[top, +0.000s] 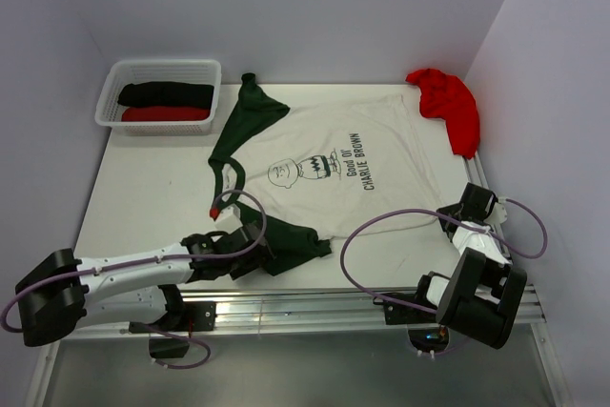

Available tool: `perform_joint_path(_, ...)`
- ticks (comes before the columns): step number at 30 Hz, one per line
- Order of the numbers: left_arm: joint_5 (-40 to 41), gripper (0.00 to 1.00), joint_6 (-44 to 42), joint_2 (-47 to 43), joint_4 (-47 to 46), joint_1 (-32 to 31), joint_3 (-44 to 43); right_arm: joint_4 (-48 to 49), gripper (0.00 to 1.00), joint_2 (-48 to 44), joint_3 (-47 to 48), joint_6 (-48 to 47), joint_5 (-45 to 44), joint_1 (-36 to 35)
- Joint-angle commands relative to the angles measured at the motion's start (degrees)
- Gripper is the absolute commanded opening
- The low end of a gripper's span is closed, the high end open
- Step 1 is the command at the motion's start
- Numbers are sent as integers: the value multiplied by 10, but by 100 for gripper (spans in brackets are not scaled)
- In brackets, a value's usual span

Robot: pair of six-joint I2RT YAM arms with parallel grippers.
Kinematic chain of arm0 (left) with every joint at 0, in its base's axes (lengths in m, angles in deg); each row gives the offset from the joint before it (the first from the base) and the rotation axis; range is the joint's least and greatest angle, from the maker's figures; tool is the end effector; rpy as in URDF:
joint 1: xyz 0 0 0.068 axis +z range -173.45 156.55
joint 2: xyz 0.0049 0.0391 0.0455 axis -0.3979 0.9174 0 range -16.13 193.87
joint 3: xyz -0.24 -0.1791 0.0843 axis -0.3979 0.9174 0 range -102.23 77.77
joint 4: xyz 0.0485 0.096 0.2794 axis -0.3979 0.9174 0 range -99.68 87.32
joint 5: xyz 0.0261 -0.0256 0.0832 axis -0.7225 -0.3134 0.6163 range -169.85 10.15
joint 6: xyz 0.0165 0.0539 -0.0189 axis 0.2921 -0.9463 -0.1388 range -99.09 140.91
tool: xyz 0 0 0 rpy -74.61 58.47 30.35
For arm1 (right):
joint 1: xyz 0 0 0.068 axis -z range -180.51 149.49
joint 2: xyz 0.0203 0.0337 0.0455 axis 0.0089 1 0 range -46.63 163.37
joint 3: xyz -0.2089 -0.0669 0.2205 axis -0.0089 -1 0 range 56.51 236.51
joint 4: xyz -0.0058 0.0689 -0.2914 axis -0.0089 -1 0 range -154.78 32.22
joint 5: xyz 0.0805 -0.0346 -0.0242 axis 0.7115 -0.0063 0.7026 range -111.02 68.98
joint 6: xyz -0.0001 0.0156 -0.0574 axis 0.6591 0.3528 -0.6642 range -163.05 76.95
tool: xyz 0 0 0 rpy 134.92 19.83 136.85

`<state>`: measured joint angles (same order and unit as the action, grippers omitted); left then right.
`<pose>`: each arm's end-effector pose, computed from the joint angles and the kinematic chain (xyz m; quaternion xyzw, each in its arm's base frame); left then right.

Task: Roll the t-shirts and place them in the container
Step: Flatten the tshirt

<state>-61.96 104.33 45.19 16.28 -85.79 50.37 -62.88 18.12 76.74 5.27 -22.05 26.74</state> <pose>0.1058 -0.1731 0.1704 -0.2142 0.9304 -0.2011 0.2190 0.1883 -0.0978 0.1411 0.5775 0.7398 0.0548 0.3408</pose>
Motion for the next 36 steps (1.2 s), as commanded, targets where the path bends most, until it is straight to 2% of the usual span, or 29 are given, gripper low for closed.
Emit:
perform_joint_path(1, 53, 77, 30, 15, -46, -5, -5, 6, 0, -4, -5, -9, -5, -4)
perform_joint_path(4, 59, 71, 32, 44, -64, -5, -5, 7, 0, -4, -6, -9, -4, -4)
perform_joint_path(7, 53, 56, 17, 66, -71, -5, -19, 6, 0, 0, -5, -9, -5, -4)
perform_joint_path(8, 43, 47, 10, 68, -62, -5, -25, 5, 0, 2, -4, -9, -4, -4)
perform_joint_path(12, 19, 30, -4, 57, -14, -5, -50, 4, 0, 3, -2, -9, -5, -4)
perform_joint_path(20, 24, 20, -62, -38, 124, 3, -128, 6, 0, 7, 0, -9, -5, -7)
perform_joint_path(23, -21, 18, -116, -58, 97, 67, -124, 5, 0, 13, 2, -10, -6, -11)
perform_joint_path(25, -59, 16, -143, -66, 68, 132, -115, 4, 0, 13, 4, -10, -7, -12)
perform_joint_path(26, -67, 11, -151, -66, 38, 162, -113, 4, 0, 13, 4, -10, -7, -14)
perform_joint_path(29, -82, 0, -176, -44, 17, 186, -126, 4, 0, 13, 4, -12, -7, -14)
perform_joint_path(30, -86, 1, -180, -34, 23, 190, -141, 5, 0, 13, 4, -12, -7, -14)
perform_joint_path(33, -120, 37, -202, 1, 42, 190, -142, 10, 0, 16, 4, -13, -4, -15)
perform_joint_path(34, -134, 56, -207, 1, 39, 190, -132, 10, 0, 16, 4, -13, -3, -16)
perform_joint_path(36, -163, 68, -201, -7, 12, 184, -86, 11, 0, 20, 5, -13, -2, -17)
